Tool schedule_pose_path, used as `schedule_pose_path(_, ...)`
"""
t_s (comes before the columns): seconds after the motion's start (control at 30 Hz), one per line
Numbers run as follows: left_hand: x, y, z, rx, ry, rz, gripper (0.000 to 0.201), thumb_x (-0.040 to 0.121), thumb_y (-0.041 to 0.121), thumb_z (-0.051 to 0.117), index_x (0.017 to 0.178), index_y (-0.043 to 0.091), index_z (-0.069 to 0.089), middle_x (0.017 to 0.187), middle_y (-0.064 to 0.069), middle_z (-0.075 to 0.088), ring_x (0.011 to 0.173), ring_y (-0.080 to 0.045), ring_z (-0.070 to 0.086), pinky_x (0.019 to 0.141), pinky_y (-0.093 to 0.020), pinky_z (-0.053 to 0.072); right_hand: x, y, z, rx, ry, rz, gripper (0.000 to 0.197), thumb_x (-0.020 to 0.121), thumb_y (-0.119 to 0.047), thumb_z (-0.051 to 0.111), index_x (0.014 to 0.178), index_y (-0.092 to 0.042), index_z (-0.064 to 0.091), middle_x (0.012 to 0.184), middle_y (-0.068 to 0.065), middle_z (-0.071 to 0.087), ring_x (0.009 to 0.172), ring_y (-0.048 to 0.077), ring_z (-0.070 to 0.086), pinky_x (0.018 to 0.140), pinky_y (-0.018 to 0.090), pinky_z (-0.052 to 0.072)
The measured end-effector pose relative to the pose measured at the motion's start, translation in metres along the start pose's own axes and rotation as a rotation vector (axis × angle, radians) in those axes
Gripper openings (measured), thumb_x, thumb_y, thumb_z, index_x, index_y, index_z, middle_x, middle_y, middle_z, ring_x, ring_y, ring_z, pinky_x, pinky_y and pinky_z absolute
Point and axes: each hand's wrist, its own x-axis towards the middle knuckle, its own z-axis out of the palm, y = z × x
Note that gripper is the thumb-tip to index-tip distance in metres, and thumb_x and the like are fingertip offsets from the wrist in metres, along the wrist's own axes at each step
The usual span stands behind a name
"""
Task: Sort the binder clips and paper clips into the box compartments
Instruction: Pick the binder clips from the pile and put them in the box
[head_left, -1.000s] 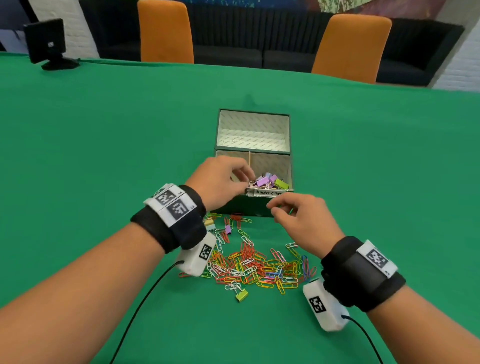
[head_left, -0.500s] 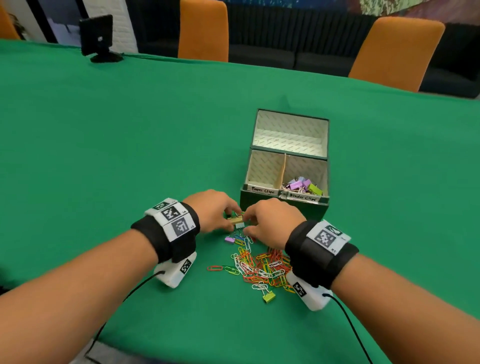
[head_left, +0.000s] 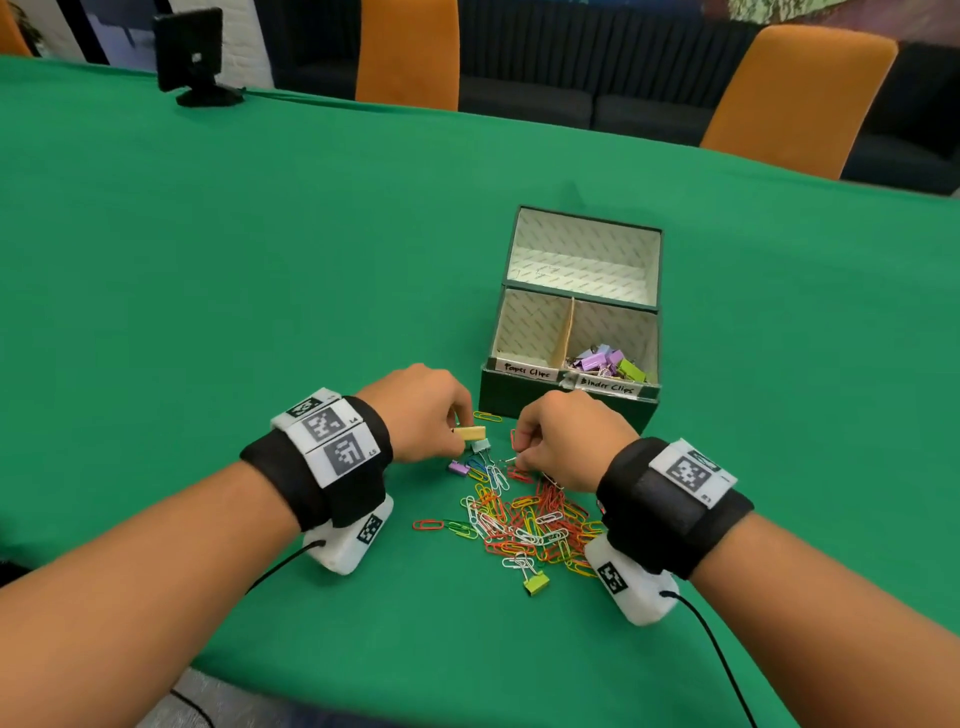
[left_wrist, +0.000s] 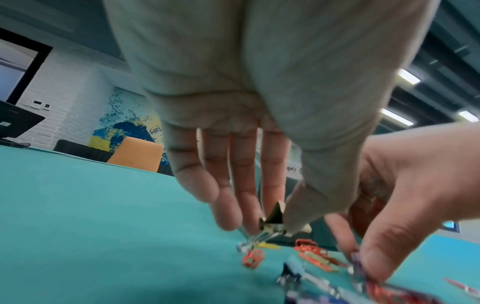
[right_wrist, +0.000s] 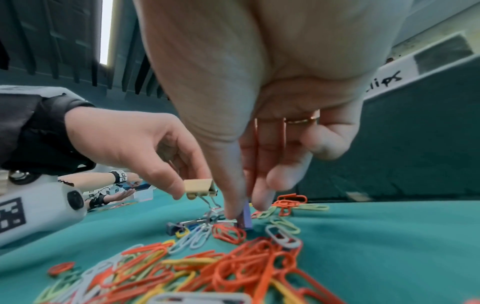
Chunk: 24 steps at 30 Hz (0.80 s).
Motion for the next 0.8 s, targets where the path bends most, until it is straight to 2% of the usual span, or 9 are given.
schedule_pose_path(0.07, -0.003, 0.005, -0.006, -0.031, 0.029, 0.009, 0.020, 0.072, 0.028, 0.066, 0.092, 0.028, 0.070, 0.087, 0.011, 0.071, 0.081, -0.015, 0.064, 0.073, -0.026, 0.051, -0.004, 0.003, 0.000, 0.025, -0.002, -0.005, 0.013, 0.077, -0.031, 0.074, 0.072, -0.029, 0.062, 0.077, -0.009, 0.066, 0.078, 0.015, 0.064, 0.067, 0.026, 0.048)
schedule_pose_path(0.17, -0.005, 0.015, -0.021, -0.078, 0.081, 0.044, 0.014, 0.074, 0.029, 0.068, 0.087, 0.028, 0.071, 0.083, 0.012, 0.072, 0.077, -0.010, 0.064, 0.070, -0.025, 0.051, -0.012, 0.010, -0.005, 0.111, 0.018, -0.011, 0.013, 0.076, -0.028, 0.075, 0.070, -0.029, 0.064, 0.070, -0.012, 0.065, 0.074, 0.011, 0.064, 0.068, 0.025, 0.051)
schedule_pose_path(0.3, -0.003, 0.036, -0.047, -0.181, 0.195, 0.130, 0.014, 0.077, 0.029, 0.068, 0.090, 0.027, 0.074, 0.081, 0.011, 0.072, 0.073, -0.007, 0.063, 0.070, -0.024, 0.051, -0.027, 0.028, -0.023, 0.239, 0.085, -0.027, 0.005, 0.079, -0.023, 0.076, 0.082, -0.024, 0.072, 0.064, -0.017, 0.064, 0.060, -0.007, 0.058, 0.055, 0.005, 0.039)
schedule_pose_path(0.33, 0.001, 0.043, -0.053, -0.215, 0.230, 0.158, 0.014, 0.078, 0.028, 0.068, 0.090, 0.027, 0.074, 0.081, 0.011, 0.072, 0.073, -0.005, 0.063, 0.071, -0.024, 0.051, -0.031, 0.034, -0.027, 0.262, 0.106, -0.017, 0.005, 0.078, -0.023, 0.076, 0.082, -0.025, 0.072, 0.063, -0.017, 0.065, 0.058, -0.010, 0.057, 0.055, 0.004, 0.039)
schedule_pose_path(0.4, 0.012, 0.058, -0.061, -0.272, 0.306, 0.203, 0.011, 0.078, 0.027, 0.069, 0.089, 0.026, 0.074, 0.080, 0.012, 0.072, 0.070, -0.001, 0.062, 0.071, -0.023, 0.052, -0.039, 0.046, -0.035, 0.301, 0.155, 0.018, 0.007, 0.078, -0.023, 0.076, 0.078, -0.028, 0.071, 0.065, -0.015, 0.069, 0.059, -0.010, 0.060, 0.058, 0.006, 0.040)
schedule_pose_path(0.43, 0.018, 0.066, -0.063, -0.294, 0.345, 0.219, 0.010, 0.079, 0.028, 0.070, 0.088, 0.026, 0.073, 0.080, 0.012, 0.072, 0.068, 0.001, 0.062, 0.071, -0.025, 0.053, -0.042, 0.052, -0.038, 0.318, 0.187, 0.045, 0.006, 0.077, -0.023, 0.076, 0.078, -0.028, 0.072, 0.068, -0.012, 0.072, 0.061, -0.007, 0.061, 0.061, 0.011, 0.043)
schedule_pose_path(0.57, 0.045, 0.093, -0.061, -0.321, 0.431, 0.241, 0.007, 0.082, 0.027, 0.067, 0.088, 0.026, 0.071, 0.083, 0.012, 0.070, 0.074, -0.005, 0.062, 0.076, -0.030, 0.053, -0.053, 0.072, -0.049, 0.374, 0.318, 0.126, 0.004, 0.076, -0.025, 0.076, 0.079, -0.026, 0.074, 0.069, -0.008, 0.073, 0.050, -0.006, 0.055, 0.058, 0.019, 0.042)
schedule_pose_path(0.7, 0.066, 0.108, -0.046, -0.260, 0.373, 0.226, 0.006, 0.084, 0.027, 0.067, 0.089, 0.029, 0.069, 0.086, 0.013, 0.069, 0.082, -0.009, 0.064, 0.077, -0.032, 0.054, -0.059, 0.081, -0.057, 0.363, 0.440, 0.153, 0.006, 0.075, -0.026, 0.078, 0.077, -0.026, 0.073, 0.067, -0.011, 0.070, 0.051, -0.011, 0.054, 0.057, 0.016, 0.037)
schedule_pose_path(0.8, 0.074, 0.111, -0.037, -0.156, 0.261, 0.211, 0.016, 0.085, 0.030, 0.067, 0.102, 0.030, 0.067, 0.100, 0.011, 0.069, 0.091, -0.010, 0.063, 0.080, -0.031, 0.052, -0.059, 0.078, -0.060, 0.366, 0.603, 0.135, 0.005, 0.076, -0.026, 0.077, 0.076, -0.025, 0.072, 0.072, -0.016, 0.069, 0.056, -0.013, 0.054, 0.060, 0.014, 0.037)
